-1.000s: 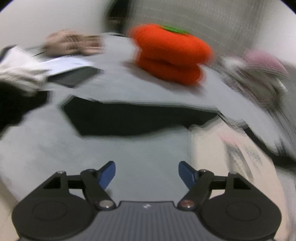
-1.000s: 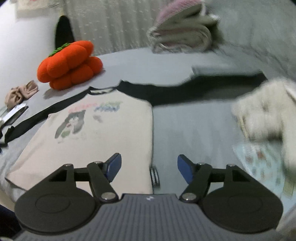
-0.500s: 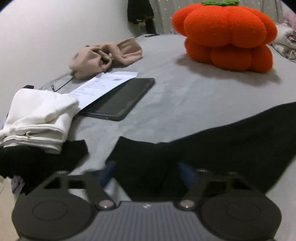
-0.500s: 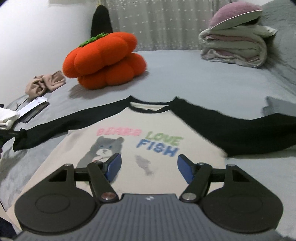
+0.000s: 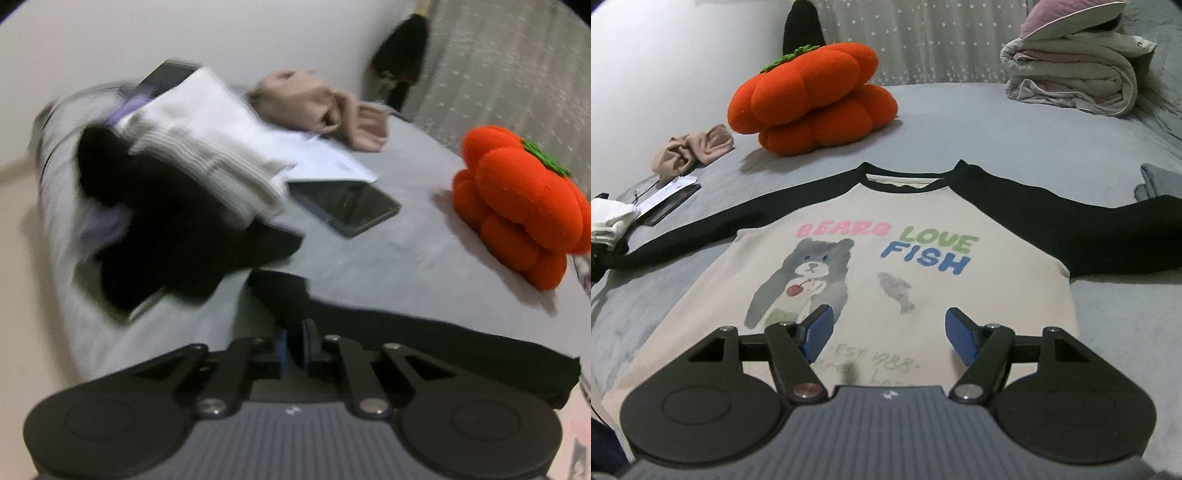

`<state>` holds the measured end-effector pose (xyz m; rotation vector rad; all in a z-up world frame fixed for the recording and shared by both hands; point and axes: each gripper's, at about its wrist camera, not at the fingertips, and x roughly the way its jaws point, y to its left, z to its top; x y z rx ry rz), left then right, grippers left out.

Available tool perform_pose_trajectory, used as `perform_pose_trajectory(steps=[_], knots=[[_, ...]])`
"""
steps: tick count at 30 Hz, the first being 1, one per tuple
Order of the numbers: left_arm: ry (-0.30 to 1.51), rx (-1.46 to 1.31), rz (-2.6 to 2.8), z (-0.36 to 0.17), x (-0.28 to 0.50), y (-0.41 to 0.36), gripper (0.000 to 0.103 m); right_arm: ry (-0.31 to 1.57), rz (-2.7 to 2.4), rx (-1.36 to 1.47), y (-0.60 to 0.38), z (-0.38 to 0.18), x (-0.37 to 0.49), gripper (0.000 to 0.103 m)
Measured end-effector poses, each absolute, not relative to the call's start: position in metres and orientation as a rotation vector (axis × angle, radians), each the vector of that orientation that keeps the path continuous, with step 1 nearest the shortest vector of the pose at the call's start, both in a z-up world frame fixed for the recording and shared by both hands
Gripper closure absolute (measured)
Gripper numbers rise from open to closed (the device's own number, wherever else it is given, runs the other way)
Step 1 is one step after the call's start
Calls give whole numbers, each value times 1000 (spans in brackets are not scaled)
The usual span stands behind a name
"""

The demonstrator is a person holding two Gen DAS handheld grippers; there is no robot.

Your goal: Fold clothes

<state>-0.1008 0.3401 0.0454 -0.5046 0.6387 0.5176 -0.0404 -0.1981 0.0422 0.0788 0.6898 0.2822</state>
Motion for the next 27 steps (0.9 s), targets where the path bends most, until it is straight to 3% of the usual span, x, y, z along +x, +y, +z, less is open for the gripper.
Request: perform_pose_trajectory(steps=[2,3,5,6,11,22,27], knots=[[637,-525,541,44,-107,343,84,691,293,83,-199,44,-43,32],[629,-522,565,46,-108,345,71,694,299,85,-198,44,-45,32],[595,-511,627,52,-111,349,54,705,317,86,-196,43,-47,32],[571,-504,661,56,-114,351,51,712,330,84,-194,43,-48,32],[486,-485,579,76,-127,337,49,712,379,62,-187,45,-57,32],[781,-269,-194,42,-134,143,46,730,210,243,-260,51,-86,32],[816,-253,-254,35,-144,130,46,711,133,367,-305,47,-140,32]])
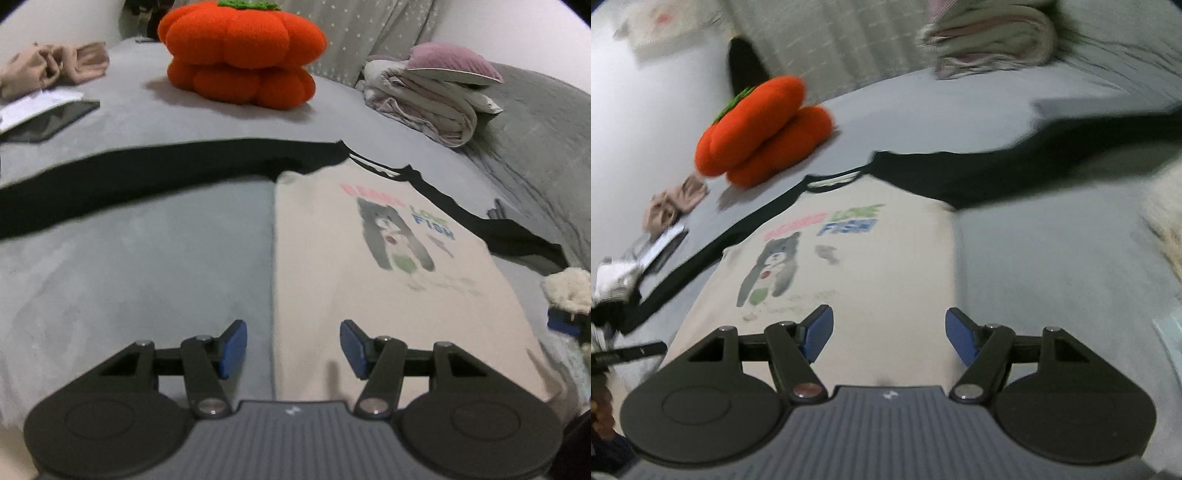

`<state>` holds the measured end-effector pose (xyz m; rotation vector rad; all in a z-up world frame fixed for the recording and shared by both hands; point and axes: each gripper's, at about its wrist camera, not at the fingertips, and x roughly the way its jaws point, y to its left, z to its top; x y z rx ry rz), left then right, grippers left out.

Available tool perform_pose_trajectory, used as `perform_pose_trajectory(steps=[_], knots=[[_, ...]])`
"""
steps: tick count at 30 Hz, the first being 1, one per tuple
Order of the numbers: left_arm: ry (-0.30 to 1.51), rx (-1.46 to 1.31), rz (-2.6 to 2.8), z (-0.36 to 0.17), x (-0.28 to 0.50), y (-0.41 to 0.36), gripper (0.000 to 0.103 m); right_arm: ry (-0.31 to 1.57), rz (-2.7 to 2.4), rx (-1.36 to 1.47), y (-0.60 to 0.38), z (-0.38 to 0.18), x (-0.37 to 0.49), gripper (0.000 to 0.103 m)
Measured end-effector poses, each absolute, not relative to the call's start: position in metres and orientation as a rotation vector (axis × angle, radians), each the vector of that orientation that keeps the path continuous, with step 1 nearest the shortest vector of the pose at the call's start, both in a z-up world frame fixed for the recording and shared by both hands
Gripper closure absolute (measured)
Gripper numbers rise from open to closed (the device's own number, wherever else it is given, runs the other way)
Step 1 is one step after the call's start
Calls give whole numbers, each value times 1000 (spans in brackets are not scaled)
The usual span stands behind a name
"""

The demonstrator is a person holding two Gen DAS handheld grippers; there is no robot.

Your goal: Fold clothes

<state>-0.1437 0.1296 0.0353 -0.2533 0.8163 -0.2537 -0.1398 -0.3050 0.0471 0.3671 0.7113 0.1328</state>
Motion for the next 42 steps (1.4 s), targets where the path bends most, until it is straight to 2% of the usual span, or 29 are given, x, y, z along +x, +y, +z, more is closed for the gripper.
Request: perform_pose_trajectory(steps=[5,6,7,8,9,10,11,16,19,22,23,24,25,26,27,28,32,34,35,36,39,42], knots=[[838,-264,-285,32,-161,123,48,736,123,460,-330,32,-188,33],[849,-250,-288,28,-162,118,50,746,141,488,-333,29,-194,39],[858,-234,-289,25,-162,113,53,761,153,516,-335,25,-200,50],[862,-212,-280,23,-162,109,67,776,162,523,-334,22,-202,56],[865,-190,-272,22,-163,106,83,791,171,522,-332,19,-203,67],[862,-169,-274,24,-163,104,94,805,181,520,-330,17,-204,80],[863,-179,-288,27,-163,105,96,814,198,509,-326,17,-204,91],[777,-216,-319,60,-182,116,96,707,235,547,-331,42,-219,94],[804,-211,-321,54,-186,116,96,652,229,567,-335,56,-234,94],[915,-170,-292,32,-175,111,88,740,173,495,-324,45,-225,93],[914,-176,-293,33,-174,112,83,765,159,465,-321,43,-221,92],[910,-181,-292,35,-172,114,71,763,156,440,-318,45,-219,86],[881,-181,-275,42,-173,116,60,752,157,416,-316,49,-219,85],[843,-168,-254,51,-174,118,44,734,160,418,-318,52,-219,76],[806,-156,-235,59,-174,119,40,707,152,446,-325,56,-218,53],[779,-147,-225,66,-171,118,40,678,139,479,-333,60,-217,36],[730,-172,-210,93,-140,106,30,596,-20,540,-369,83,-188,35],[735,-213,-225,101,-116,92,19,547,-106,599,-395,96,-166,35],[734,-230,-237,105,-103,84,9,528,-147,632,-410,100,-153,35],[735,-238,-241,109,-90,75,6,510,-187,662,-425,105,-139,35],[723,-229,-249,114,-51,45,1,463,-299,726,-469,110,-106,35],[733,-206,-240,102,-18,21,1,418,-421,780,-503,98,-80,35]])
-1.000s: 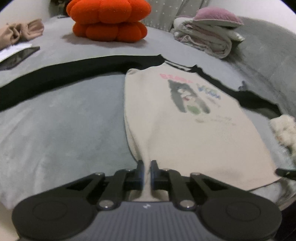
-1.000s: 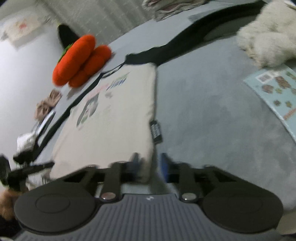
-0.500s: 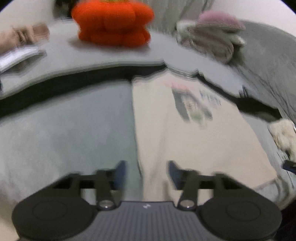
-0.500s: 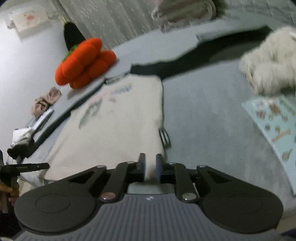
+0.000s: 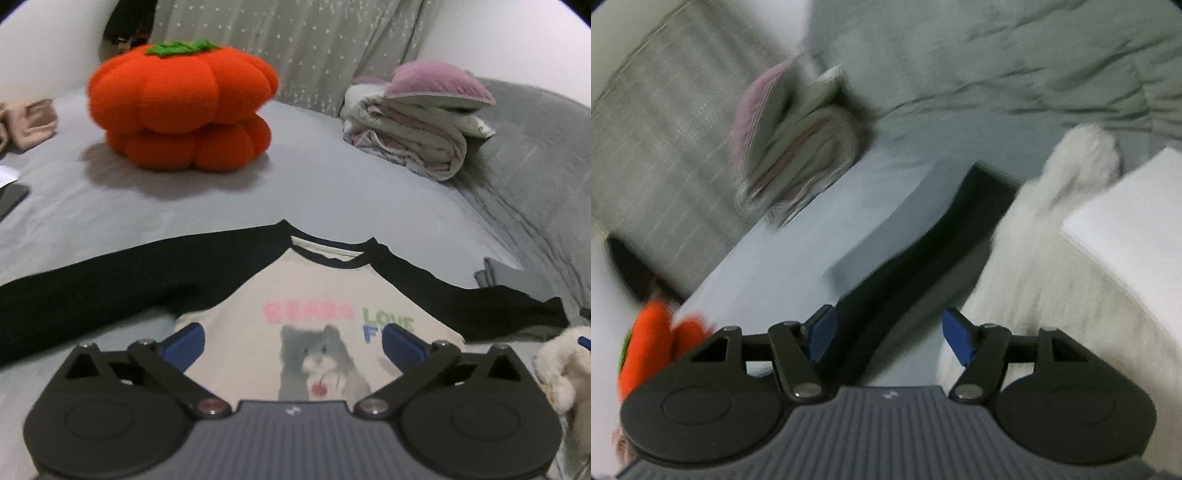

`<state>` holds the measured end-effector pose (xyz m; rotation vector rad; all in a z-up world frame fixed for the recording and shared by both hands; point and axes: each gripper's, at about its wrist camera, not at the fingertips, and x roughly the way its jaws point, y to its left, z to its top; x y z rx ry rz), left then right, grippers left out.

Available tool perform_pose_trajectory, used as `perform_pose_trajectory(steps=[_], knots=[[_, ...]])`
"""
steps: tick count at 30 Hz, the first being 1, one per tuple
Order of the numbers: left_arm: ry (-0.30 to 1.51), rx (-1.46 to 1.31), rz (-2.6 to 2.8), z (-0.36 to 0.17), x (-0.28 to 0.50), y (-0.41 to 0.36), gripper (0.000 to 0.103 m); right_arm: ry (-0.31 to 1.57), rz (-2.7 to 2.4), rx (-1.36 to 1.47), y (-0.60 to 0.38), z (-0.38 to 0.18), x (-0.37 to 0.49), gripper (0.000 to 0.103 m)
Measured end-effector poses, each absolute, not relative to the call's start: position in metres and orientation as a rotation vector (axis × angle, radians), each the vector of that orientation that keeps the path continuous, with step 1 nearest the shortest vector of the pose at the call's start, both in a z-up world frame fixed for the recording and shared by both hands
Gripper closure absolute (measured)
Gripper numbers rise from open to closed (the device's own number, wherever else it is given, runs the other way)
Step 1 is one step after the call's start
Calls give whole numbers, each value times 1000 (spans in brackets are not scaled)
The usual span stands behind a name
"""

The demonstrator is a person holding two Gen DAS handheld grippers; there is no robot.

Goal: Fold clothes
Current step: 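Open the left gripper over the shirt while the right gripper moves toward the white plush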

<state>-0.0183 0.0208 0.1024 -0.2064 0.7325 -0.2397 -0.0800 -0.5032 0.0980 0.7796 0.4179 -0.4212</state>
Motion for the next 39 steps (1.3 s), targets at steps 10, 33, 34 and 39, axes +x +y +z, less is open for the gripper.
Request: perform_pose_trajectory(steps=[10,33,34,39], knots=[[744,-59,-135,55,28,-5,1,327,-544,867,-552,68,-56,43],[844,-47,-100,32,51,-17,1,443,-651,601,-547,63,-18,94],[844,-56,-98,32,52,-16,1,428,-642,586,-543,68,-20,94],[854,-65,-102,32,54,-15,1,289,-557,505,-523,96,-31,94]])
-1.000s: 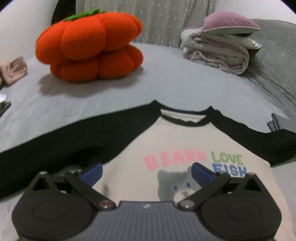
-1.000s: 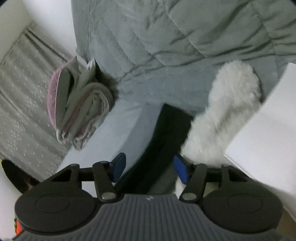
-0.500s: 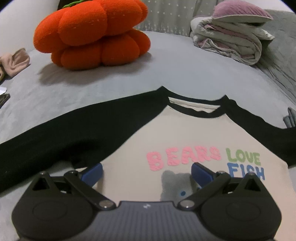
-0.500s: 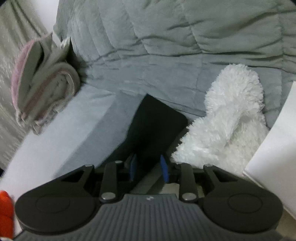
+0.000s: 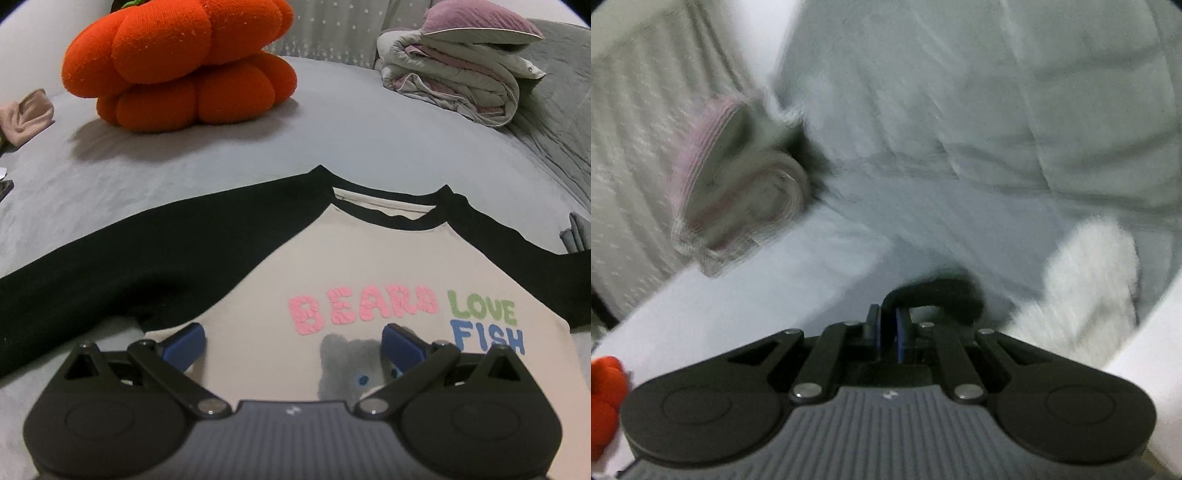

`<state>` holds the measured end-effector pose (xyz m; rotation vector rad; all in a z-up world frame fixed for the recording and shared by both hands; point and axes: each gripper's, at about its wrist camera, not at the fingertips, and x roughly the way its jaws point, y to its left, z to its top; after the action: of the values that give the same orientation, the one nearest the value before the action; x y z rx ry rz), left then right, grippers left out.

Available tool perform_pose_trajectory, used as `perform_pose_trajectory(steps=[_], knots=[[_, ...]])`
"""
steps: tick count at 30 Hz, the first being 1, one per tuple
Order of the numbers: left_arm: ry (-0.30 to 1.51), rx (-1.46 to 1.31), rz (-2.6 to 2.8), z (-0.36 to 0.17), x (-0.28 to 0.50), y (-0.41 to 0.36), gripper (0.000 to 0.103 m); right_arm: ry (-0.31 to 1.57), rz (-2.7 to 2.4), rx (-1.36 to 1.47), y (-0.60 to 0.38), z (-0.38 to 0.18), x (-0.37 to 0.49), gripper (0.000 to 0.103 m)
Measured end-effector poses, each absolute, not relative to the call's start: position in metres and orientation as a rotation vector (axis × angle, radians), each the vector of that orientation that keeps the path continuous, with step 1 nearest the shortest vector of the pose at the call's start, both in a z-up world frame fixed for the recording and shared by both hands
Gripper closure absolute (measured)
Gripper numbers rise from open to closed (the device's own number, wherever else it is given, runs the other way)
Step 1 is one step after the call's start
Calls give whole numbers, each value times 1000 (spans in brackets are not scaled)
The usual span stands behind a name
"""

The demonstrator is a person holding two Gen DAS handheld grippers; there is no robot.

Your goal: Fold clothes

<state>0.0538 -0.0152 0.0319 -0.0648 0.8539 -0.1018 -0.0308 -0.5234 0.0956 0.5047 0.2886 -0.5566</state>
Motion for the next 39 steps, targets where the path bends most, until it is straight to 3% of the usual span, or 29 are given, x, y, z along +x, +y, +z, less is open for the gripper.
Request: perform_pose_trajectory(steps=[6,10,23,28,29,31,39], knots=[[865,-94,-99,32,57,-5,1,245,-602,531,-527,97,-41,94],[863,-122,-99,33,62,0,1,135,-553,403,-505,127,-61,95],[860,-21,-106,28,63,-12,1,590,-679,309,-534,69,-36,92],[833,-45,-125,37,64,-9,1,519,-726,289,-528,91,-52,81],[817,-48,-134,40,65,-9,1,482,-735,261,-523,96,-55,76],[787,-39,-158,47,69,-10,1,425,-695,200,-513,104,-56,52],[720,99,-177,62,103,1,1,580,-159,-158,-435,61,24,48]])
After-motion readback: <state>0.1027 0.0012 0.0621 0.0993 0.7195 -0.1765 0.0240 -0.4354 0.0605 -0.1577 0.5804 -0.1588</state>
